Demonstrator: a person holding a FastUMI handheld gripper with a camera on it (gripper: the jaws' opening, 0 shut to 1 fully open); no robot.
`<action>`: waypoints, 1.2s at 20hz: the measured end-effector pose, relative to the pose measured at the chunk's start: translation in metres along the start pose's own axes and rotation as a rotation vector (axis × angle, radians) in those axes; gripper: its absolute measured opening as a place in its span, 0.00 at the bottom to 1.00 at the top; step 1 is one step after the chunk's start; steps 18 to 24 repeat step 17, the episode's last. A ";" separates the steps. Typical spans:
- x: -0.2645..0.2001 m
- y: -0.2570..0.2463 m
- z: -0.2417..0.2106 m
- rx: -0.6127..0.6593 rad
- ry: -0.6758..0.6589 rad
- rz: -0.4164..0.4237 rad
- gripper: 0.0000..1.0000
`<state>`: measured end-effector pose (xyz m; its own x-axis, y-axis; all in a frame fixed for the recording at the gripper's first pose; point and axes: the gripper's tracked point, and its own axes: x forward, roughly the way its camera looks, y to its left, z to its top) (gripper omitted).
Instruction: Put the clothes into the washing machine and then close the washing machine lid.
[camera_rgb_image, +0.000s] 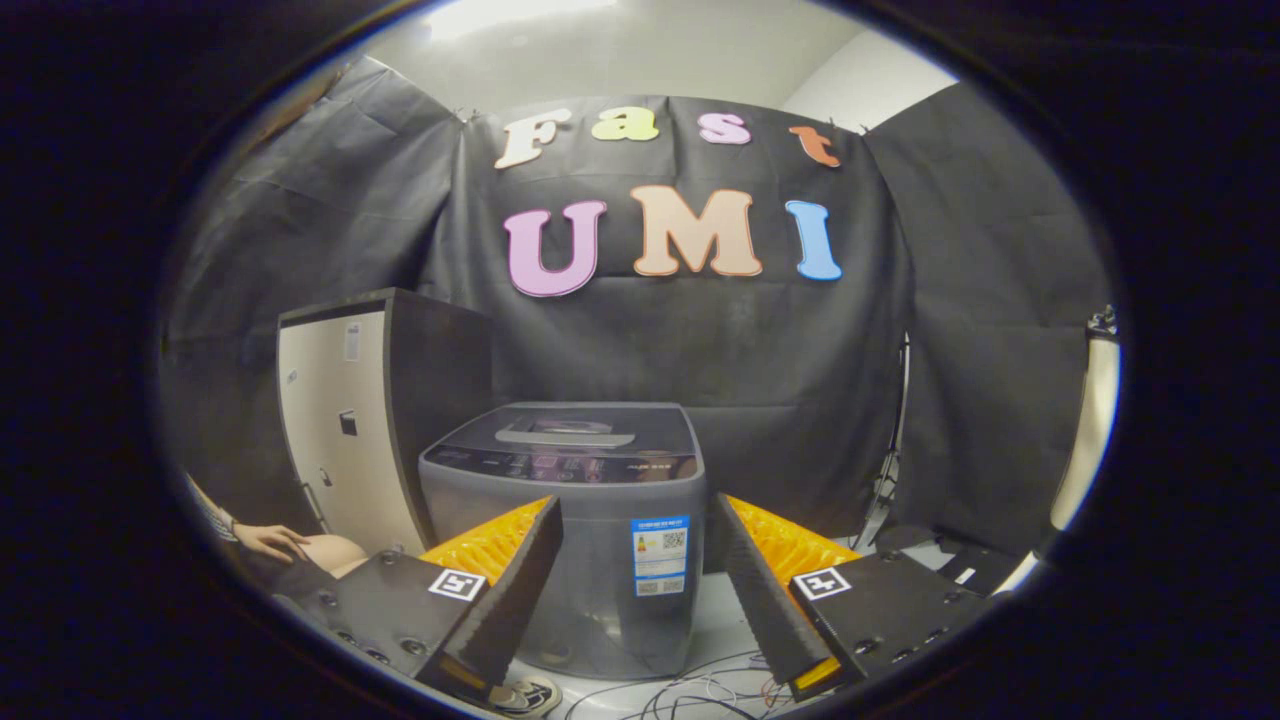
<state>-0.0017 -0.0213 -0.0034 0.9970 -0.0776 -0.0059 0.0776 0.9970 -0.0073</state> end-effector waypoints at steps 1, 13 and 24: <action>0.000 -0.001 0.002 -0.006 -0.005 -0.005 0.96; 0.063 0.038 0.020 -0.039 -0.064 0.096 0.96; 0.076 0.043 -0.003 0.000 -0.024 0.127 0.96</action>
